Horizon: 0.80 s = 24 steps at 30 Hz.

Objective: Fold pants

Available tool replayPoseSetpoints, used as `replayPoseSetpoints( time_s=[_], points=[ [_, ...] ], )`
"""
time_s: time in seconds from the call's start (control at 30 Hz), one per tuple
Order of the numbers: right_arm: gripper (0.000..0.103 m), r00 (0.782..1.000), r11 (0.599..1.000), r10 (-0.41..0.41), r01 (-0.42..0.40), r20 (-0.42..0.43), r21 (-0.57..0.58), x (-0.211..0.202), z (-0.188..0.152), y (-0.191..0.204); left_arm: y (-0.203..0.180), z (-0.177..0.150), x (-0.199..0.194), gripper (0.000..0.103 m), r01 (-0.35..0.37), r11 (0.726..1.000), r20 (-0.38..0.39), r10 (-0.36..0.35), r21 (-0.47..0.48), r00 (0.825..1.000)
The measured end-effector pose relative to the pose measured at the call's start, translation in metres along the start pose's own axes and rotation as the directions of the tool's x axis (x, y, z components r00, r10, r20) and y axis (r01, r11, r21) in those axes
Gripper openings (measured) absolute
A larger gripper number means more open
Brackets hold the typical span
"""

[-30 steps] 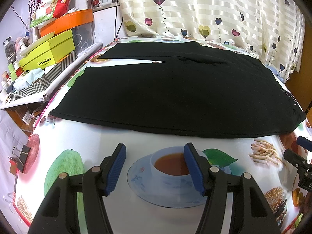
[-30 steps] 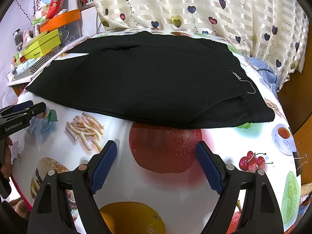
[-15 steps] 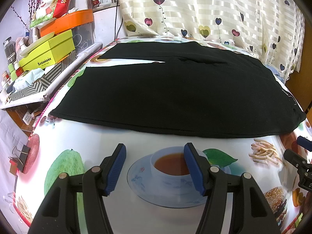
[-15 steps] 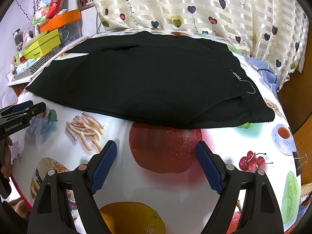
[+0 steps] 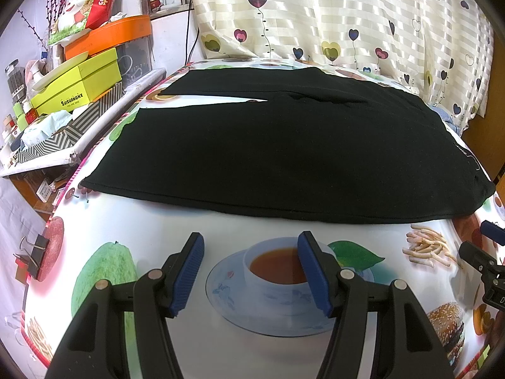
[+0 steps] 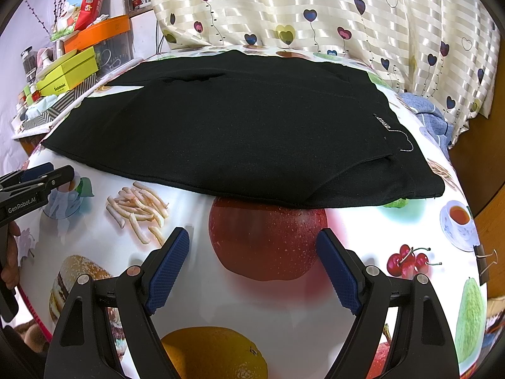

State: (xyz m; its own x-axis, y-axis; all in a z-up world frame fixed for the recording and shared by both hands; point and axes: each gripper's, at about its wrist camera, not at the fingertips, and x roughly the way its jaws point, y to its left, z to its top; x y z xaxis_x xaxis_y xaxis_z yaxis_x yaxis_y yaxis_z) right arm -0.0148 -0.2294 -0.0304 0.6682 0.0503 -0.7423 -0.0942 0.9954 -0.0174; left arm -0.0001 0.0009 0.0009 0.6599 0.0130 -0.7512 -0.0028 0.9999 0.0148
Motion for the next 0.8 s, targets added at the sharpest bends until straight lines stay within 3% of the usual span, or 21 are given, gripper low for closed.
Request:
replayPoseSetpoints(
  time_s=[0.8],
  points=[
    [0.083, 1.000, 1.000, 0.001, -0.001, 0.000, 0.000, 0.0009, 0.0000, 0.0018, -0.0001, -0.0001, 0.0000, 0.065, 0.000, 1.000, 0.000, 0.000, 0.000, 1.000]
  ],
)
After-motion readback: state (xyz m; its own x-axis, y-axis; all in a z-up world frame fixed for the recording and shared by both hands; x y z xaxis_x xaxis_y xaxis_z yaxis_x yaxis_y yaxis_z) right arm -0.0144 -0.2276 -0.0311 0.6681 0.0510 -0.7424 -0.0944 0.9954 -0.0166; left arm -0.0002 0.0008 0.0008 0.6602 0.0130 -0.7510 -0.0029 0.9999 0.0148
